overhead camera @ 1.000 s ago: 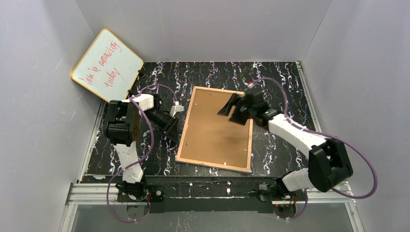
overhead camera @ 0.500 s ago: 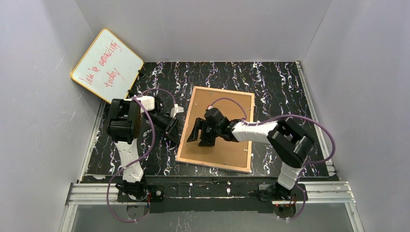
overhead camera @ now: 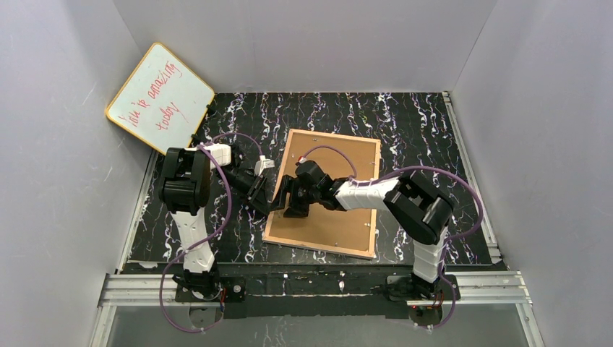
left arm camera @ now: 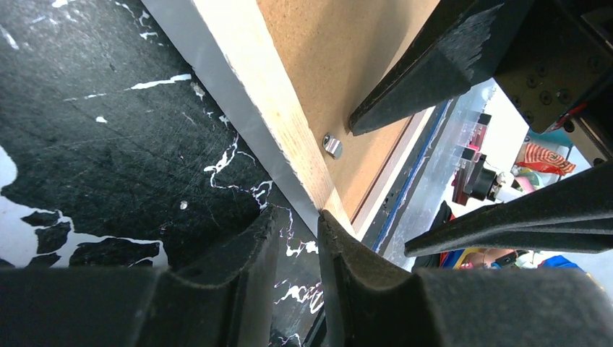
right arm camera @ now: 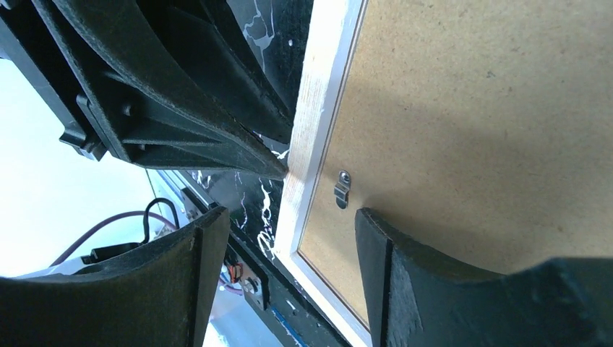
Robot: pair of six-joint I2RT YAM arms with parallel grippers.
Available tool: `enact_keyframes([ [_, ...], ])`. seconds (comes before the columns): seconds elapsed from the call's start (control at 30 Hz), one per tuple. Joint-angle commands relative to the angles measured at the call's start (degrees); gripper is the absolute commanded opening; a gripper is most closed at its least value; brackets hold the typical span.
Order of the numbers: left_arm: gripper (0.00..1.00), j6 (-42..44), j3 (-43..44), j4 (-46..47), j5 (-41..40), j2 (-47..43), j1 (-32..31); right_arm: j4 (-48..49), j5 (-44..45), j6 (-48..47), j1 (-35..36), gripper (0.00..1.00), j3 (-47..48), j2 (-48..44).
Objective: Put the photo into the frame
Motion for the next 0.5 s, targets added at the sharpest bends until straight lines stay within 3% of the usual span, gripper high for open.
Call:
enact_keyframes([
  [0.0, 0.25, 0.3, -1.2, 2.7, -1.9, -0.4, -0.6, 0.9, -0.5, 0.8, 0.5, 0.72, 1.4, 2.4],
  [0.47, 0.24, 0.4, -2.0, 3.4, -2.9, -0.6, -0.8, 2.0, -0.4, 1.3, 0.5, 0.70, 2.7, 4.2],
])
